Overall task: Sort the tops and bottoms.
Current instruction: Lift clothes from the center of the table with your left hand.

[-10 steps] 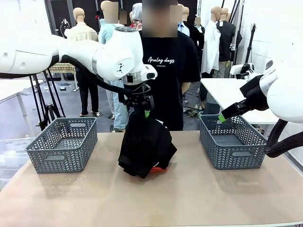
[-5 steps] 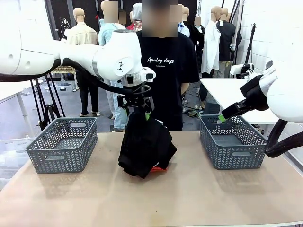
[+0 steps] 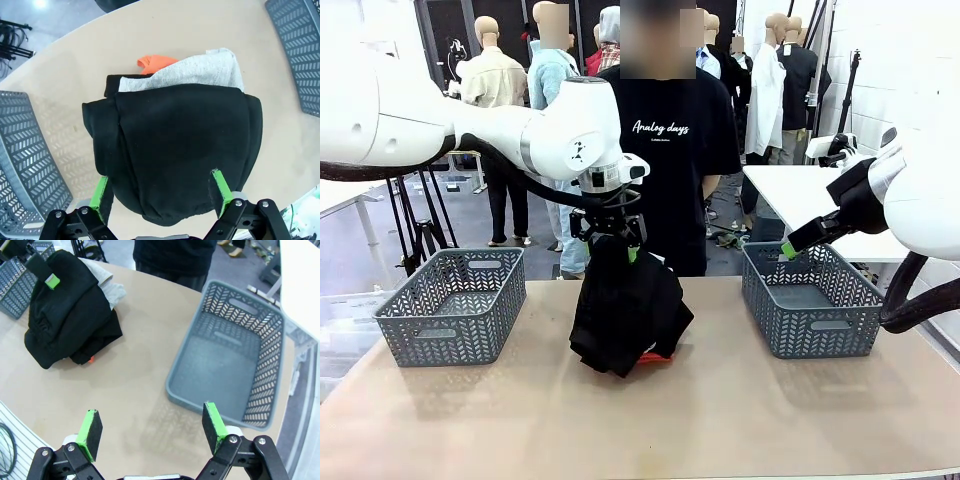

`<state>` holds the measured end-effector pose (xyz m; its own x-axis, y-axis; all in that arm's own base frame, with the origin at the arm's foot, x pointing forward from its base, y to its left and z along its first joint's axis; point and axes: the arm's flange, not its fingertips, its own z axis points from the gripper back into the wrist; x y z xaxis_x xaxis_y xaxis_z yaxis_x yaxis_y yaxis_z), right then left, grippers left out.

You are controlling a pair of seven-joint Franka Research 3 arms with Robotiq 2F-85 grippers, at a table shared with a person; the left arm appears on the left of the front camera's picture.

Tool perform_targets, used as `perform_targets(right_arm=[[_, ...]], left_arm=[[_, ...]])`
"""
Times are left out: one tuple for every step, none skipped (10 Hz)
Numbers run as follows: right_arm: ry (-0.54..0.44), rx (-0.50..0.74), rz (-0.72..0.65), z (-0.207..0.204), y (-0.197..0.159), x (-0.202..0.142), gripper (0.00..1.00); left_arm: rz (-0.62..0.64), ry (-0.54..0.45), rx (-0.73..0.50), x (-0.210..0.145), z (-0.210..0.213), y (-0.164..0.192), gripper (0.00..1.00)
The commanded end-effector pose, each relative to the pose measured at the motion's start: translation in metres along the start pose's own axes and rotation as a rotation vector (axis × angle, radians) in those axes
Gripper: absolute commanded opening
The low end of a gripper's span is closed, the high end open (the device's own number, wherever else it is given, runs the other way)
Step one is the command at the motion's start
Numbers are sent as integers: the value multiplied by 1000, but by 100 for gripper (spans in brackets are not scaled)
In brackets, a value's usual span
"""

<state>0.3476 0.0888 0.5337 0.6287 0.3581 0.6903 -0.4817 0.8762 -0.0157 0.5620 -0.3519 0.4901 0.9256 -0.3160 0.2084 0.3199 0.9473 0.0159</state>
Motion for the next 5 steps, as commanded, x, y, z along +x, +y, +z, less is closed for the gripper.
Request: perform_targets(right_arm=[[1, 10, 1, -1, -1, -1, 100], [1, 10, 1, -1, -1, -1, 100], [1, 10, 1, -1, -1, -1, 100], [1, 10, 1, -1, -1, -1, 100], [1, 10, 1, -1, -1, -1, 100]], left_arm=[[37, 2, -22, -1, -6, -1, 100], [34, -1, -26, 0, -8, -3, 100], [40, -8, -25, 0, -11, -2, 100], [45, -4, -19, 0, -14, -2, 100], [49, -5, -16, 0, -18, -2, 100]])
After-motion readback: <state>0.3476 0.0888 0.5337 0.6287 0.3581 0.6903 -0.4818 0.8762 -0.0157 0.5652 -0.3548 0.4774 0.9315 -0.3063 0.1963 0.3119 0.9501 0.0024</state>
